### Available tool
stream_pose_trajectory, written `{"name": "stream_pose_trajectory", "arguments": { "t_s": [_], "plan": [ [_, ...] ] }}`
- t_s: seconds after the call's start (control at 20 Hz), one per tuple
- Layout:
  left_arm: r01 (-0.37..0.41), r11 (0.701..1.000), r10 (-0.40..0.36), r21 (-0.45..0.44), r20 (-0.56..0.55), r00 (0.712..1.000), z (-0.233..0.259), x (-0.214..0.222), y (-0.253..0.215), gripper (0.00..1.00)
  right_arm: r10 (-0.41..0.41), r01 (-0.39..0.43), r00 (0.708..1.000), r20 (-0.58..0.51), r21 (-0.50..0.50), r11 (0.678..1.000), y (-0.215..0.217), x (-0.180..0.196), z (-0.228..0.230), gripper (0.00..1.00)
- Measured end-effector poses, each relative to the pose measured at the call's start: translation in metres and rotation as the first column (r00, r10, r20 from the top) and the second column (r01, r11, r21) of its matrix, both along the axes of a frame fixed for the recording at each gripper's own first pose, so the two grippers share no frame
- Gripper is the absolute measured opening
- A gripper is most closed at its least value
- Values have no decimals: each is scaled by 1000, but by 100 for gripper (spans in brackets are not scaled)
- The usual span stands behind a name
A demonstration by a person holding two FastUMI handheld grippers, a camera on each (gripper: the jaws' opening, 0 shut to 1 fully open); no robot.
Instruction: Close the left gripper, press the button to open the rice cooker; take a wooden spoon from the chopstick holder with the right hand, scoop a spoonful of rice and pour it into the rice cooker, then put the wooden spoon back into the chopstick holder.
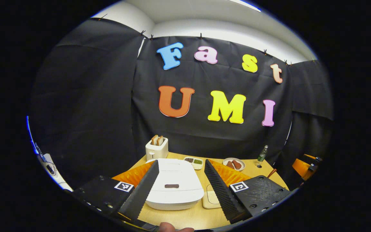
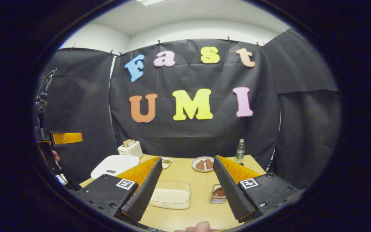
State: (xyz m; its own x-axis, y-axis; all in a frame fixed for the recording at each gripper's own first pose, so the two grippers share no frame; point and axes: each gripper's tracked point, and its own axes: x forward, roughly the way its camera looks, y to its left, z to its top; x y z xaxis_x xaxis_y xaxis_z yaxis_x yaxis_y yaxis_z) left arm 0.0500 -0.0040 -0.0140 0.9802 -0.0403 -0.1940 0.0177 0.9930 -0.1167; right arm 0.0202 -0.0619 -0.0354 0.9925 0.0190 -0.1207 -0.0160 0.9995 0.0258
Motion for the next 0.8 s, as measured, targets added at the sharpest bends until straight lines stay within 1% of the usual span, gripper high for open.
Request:
{"name": "stream_pose_trajectory", "arguments": {
  "t_s": [0.15,0.25,0.35,0.45,0.55,0.8],
  "plan": [
    [17,1000,-17,3,106,994,27,-36,-2,94,-8,9,999,43,-21,1000,12,-27,16,99],
    [20,1000,-21,8,155,988,35,-58,-4,94,-7,9,998,65,-24,1000,21,-42,22,100],
    [25,1000,-25,5,184,983,39,-80,-7,94,-11,14,995,96,-33,999,25,-53,28,99],
    [26,1000,-26,6,209,978,39,-100,-12,94,-14,19,993,116,-45,999,29,-64,31,100],
    [25,1000,-25,4,227,974,39,-112,-19,94,-6,12,993,116,-46,999,35,-74,29,99],
    [36,999,-38,11,257,966,37,-130,-32,94,-2,6,994,112,-40,999,39,-93,20,99]
  ]
}}
